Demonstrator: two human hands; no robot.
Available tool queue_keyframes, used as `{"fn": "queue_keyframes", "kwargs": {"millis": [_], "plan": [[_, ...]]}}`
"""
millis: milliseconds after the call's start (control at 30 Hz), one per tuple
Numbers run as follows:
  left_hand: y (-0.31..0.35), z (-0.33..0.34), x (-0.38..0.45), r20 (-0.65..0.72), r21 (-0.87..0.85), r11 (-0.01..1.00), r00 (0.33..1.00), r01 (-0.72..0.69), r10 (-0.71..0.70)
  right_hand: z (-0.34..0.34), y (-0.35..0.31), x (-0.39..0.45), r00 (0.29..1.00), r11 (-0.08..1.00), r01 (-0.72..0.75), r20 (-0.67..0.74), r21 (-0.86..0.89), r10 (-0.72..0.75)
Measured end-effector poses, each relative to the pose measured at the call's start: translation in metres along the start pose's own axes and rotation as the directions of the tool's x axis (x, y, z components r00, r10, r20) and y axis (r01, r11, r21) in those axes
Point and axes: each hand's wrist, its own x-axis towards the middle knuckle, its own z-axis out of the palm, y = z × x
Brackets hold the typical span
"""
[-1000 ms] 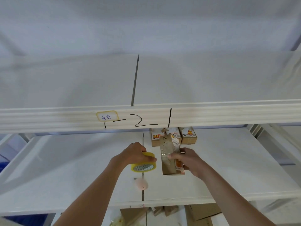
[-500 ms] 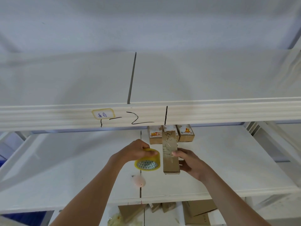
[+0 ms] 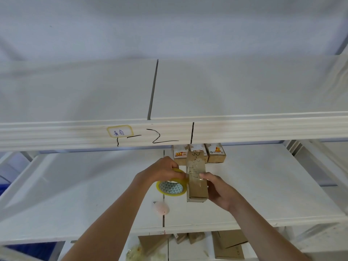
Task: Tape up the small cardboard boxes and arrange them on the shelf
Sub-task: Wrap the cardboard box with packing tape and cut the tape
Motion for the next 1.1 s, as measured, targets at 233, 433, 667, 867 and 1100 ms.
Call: {"fn": "queue_keyframes", "kwargs": {"millis": [233,433,667,867,1100], "plan": [[0.008,0.002,0.003,-0.052,0.099,0.995,0.998,-0.019,0.025,0.008,0.0,0.003,0.999,0.994,-0.043,-0.027,0.097,0.046],[0.009,0.014,0.005,-0.129,0.22,0.975,0.992,0.02,0.008,0.021,-0.002,0.009,0.993,0.97,-0.08,-0.103,-0.228,0.057],[0.008,0.017,0.004,-0.103,0.331,0.943,0.995,0.041,-0.007,0.019,-0.003,0.021,0.974,0.917,-0.055,-0.224,-0.396,-0.038],[-0.012,0.01,-0.007,0.102,0.082,0.997,0.994,0.015,-0.023,0.013,-0.004,0.031,0.951,0.863,-0.13,-0.308,-0.488,-0.032],[-0.017,-0.002,-0.009,0.134,0.0,0.999,0.99,0.039,-0.038,0.004,-0.009,0.033,0.965,0.857,-0.121,-0.262,-0.502,-0.017]]}}
